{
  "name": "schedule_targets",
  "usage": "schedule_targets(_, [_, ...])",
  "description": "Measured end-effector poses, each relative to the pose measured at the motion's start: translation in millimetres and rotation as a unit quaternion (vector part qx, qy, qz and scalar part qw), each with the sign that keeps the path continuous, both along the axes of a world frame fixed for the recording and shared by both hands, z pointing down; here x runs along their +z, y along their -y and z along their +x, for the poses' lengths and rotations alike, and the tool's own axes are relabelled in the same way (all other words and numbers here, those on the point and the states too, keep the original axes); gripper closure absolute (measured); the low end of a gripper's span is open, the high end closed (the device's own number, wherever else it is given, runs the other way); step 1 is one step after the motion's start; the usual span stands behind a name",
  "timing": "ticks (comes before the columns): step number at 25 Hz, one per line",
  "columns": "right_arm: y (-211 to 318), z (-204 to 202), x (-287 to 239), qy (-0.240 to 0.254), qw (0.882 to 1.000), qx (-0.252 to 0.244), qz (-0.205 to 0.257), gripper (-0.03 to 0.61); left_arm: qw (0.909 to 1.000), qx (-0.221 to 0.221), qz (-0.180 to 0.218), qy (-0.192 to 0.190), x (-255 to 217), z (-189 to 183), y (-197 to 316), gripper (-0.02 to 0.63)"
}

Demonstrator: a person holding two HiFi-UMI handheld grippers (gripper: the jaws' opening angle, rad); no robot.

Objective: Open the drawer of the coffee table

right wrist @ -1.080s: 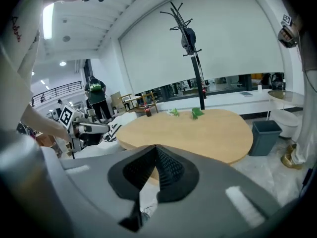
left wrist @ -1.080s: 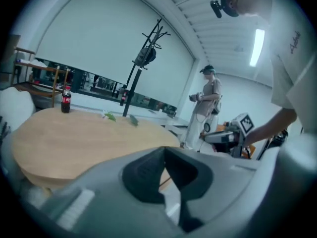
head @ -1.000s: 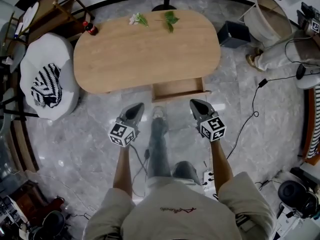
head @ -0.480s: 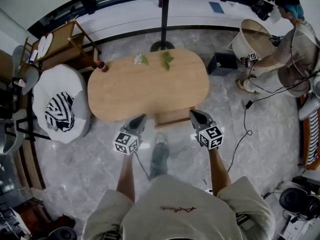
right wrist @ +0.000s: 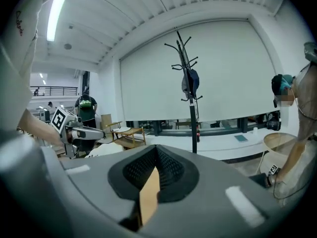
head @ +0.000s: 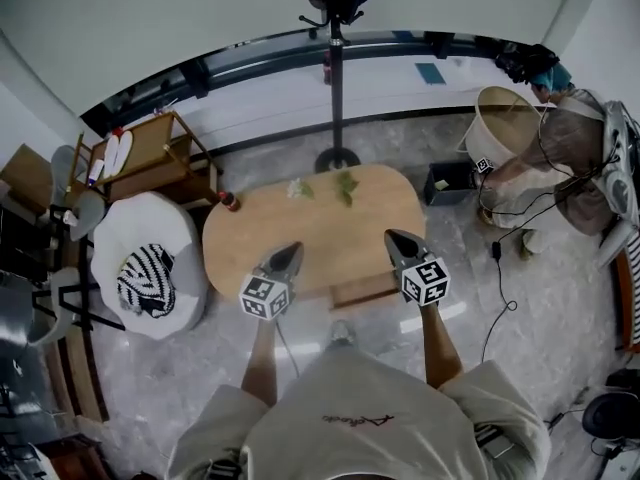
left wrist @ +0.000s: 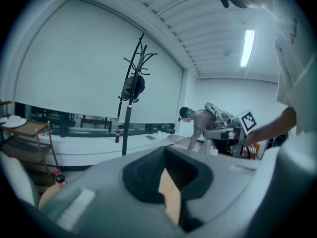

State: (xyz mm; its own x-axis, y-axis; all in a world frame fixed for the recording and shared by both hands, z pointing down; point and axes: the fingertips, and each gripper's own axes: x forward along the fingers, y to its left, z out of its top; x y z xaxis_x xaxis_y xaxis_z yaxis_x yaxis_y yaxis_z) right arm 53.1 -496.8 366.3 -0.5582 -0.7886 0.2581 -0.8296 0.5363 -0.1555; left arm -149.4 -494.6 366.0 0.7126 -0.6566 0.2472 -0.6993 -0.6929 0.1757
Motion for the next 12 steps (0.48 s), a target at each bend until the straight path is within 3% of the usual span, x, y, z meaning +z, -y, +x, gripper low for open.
schedule_targets(5, [18.4,0.3,-31.5,-0.002,0.999,0.008,0.033,0.574,0.9991,0.005,0.04,0.013,-40.8,1.4,21.5,0.612])
schedule_targets(12, [21.6,24.3,-58.4,0.003,0.998,0.02,0.058,0.574,0.9977,0.001,0.067,0.014,-72.2,24.3,26.0,0.612])
